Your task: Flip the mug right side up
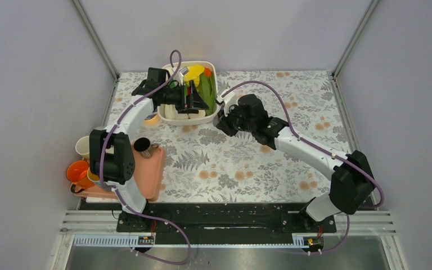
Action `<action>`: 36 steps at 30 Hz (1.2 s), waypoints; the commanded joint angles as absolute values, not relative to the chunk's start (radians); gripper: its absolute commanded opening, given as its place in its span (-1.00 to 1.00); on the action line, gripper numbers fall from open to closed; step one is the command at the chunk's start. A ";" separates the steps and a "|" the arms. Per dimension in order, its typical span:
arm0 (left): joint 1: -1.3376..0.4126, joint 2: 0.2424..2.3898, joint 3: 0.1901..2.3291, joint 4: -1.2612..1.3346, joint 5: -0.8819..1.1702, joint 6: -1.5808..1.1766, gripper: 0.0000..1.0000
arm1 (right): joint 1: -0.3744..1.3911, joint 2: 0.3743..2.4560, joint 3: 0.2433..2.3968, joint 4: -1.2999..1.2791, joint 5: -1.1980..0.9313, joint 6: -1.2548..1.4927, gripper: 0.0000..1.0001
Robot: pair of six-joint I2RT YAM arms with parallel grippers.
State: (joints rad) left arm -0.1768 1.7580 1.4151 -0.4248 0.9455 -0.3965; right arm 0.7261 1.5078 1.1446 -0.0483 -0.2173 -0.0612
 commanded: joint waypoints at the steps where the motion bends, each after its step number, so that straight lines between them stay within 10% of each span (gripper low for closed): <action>1: -0.179 1.758 1.568 -0.640 0.858 -0.143 0.98 | 0.752 1.520 1.271 -0.308 -0.277 -0.370 -1.00; 21: -0.296 1.687 1.617 -0.971 0.536 0.281 0.97 | 1.070 1.854 1.405 -0.707 -0.176 -0.909 -0.97; 27: -0.347 1.687 1.599 -0.970 0.468 0.317 0.96 | 1.077 1.817 1.403 -0.694 -0.149 -0.870 0.09; 36: -0.375 1.693 1.613 -0.944 0.521 0.306 0.96 | 1.097 1.580 1.377 -0.622 -0.135 -0.758 0.48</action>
State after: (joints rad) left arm -0.3634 1.7397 1.5990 -0.9771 0.4965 0.2920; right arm 1.0855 1.7531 1.3632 -0.6838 -0.1387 -0.8227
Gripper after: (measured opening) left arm 0.983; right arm 0.733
